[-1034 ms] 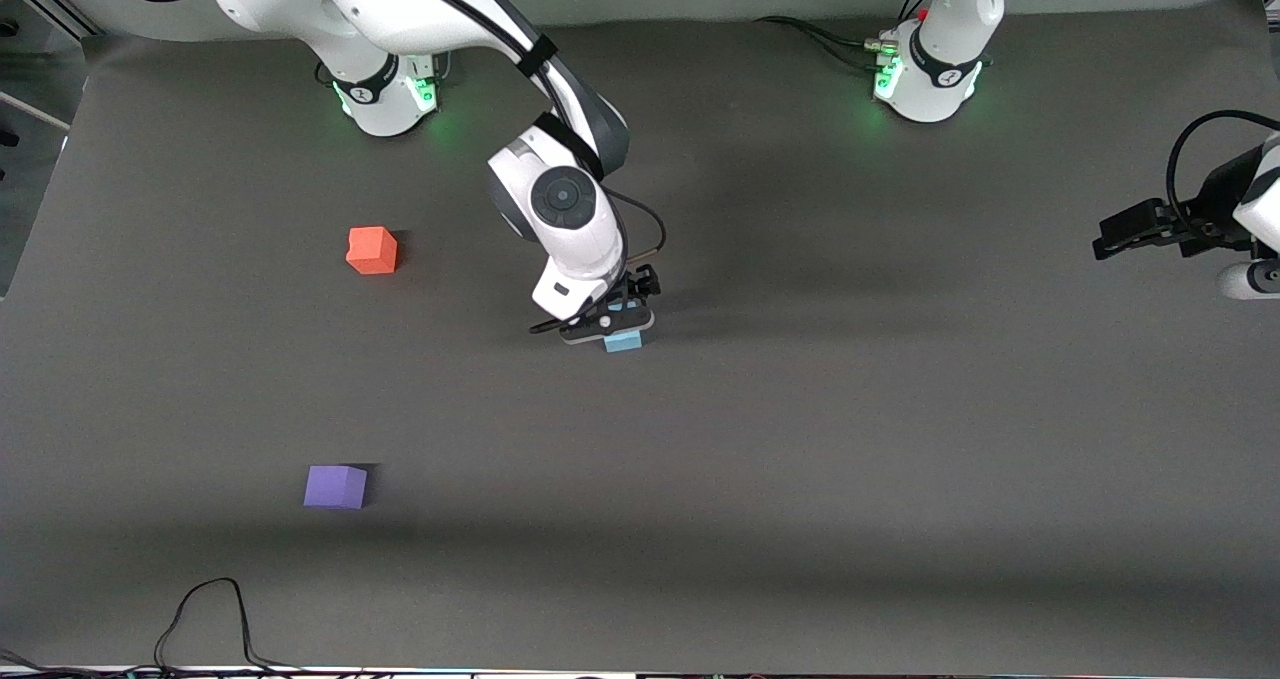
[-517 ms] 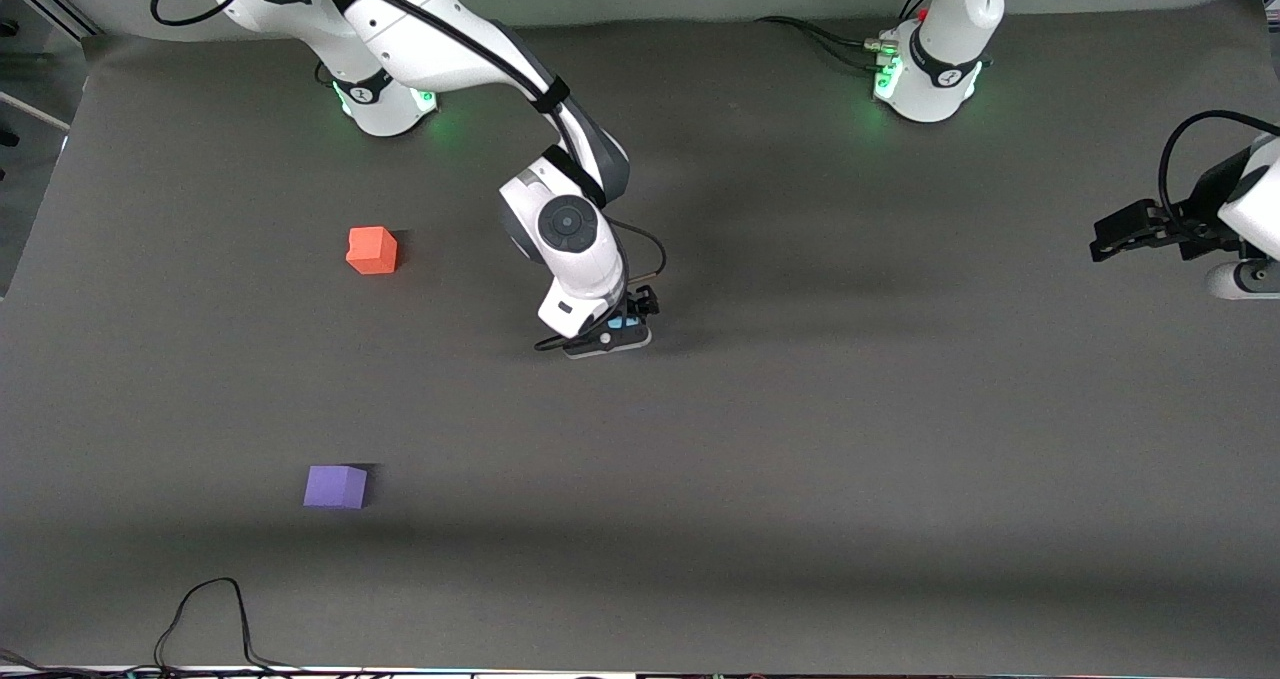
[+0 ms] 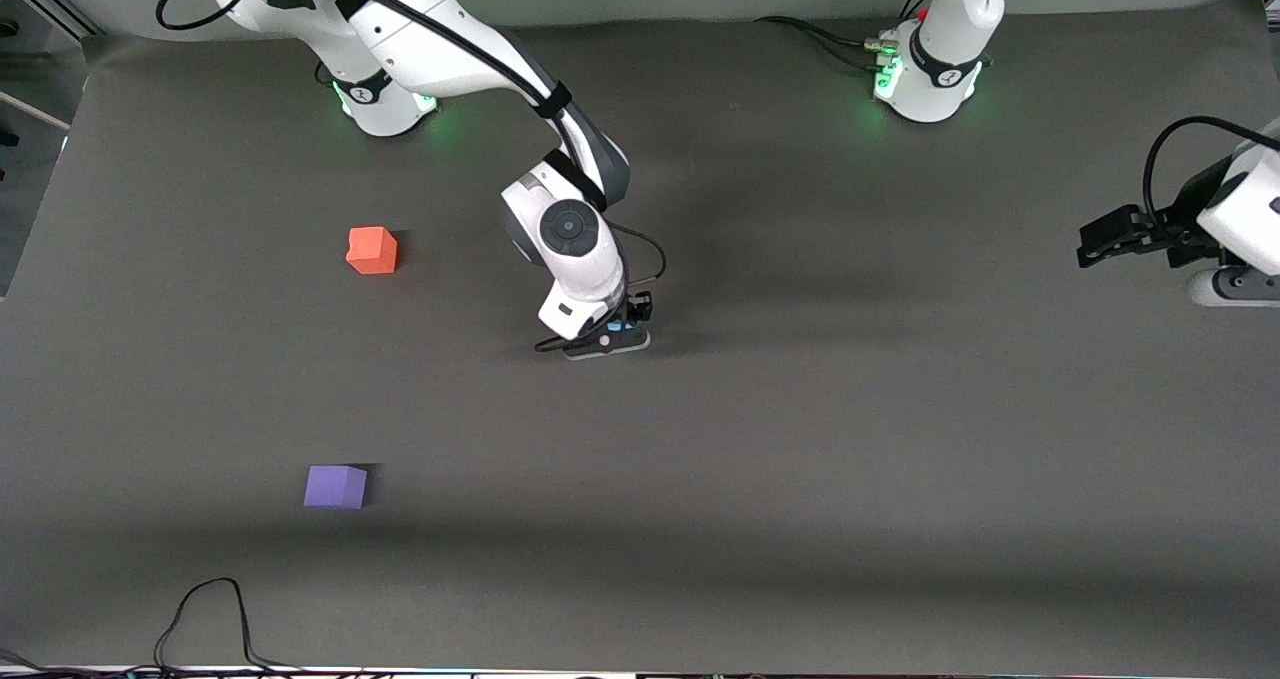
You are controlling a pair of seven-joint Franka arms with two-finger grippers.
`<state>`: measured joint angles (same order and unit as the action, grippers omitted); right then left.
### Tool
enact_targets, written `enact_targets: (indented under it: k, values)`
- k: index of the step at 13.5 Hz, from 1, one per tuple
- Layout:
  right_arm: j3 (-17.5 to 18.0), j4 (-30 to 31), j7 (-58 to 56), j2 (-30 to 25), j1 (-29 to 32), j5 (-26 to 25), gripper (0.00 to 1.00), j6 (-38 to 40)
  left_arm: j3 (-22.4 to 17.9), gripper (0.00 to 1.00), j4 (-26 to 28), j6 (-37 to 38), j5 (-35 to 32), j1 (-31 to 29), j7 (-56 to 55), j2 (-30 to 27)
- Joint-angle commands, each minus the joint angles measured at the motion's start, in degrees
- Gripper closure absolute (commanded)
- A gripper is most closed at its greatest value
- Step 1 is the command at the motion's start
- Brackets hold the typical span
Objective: Place blue block between orange and purple blocks
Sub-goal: 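Lower the right gripper onto the light blue block and close it, then carry the blue block with the right gripper toward the orange block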
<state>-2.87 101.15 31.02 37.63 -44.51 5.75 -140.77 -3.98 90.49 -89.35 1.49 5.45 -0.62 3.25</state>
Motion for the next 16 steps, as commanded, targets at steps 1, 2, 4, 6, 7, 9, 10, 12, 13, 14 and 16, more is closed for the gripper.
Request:
enact_targets:
  k: [1,2,4,6,7,9,10,12,13,14,16]
  values:
    - [-0.7,0.5,1.4,-1.4,-0.4,0.1,0.68,0.6,-1.0,0.00,-2.0,0.7,0.0,0.7,0.9,0.9]
    - [-0.9,0.6,1.5,-3.5,-0.1,0.1,0.68,3.1,-1.0,0.00,-1.8,0.7,-0.1,0.7,0.9,0.9]
    - [-4.3,0.7,0.6,-9.3,0.0,0.1,0.68,10.5,-1.0,0.00,-1.8,0.7,-0.1,0.9,0.9,0.9]
    - [-9.2,0.7,-2.7,-15.4,0.2,0.4,0.68,18.6,-1.0,0.00,-1.6,0.7,-0.1,1.1,0.9,0.9]
    - [-12.4,0.7,-6.6,-18.1,0.2,0.7,0.68,22.4,-0.9,0.00,-1.5,0.6,-0.1,1.1,1.0,0.9]
    - [-19.1,1.4,-11.4,-22.9,0.1,0.7,0.68,27.6,-0.8,0.00,-1.5,0.3,-0.2,0.8,1.0,0.9]
    - [-21.9,3.2,-12.2,-25.2,0.1,0.7,0.68,28.2,-0.1,0.00,-1.5,0.3,-0.1,0.3,1.1,1.0]
    - [-28.5,10.5,-19.4,-30.4,0.1,0.7,0.67,26.3,0.4,0.00,-1.3,0.1,-0.2,-0.5,1.5,1.0]
    - [-32.4,15.1,-24.4,-32.7,0.1,0.8,0.67,22.9,1.2,0.00,-1.3,0.1,-0.1,-1.4,2.0,0.9]
    - [-36.4,18.6,-29.6,-33.5,0.1,0.7,0.67,20.2,2.4,0.00,-1.3,0.4,-0.1,-2.7,2.8,0.9]
    - [-40.0,23.6,-35.0,-31.6,0.3,0.8,0.66,12.3,2.8,0.00,-0.8,0.4,-0.2,-3.4,2.9,0.5]
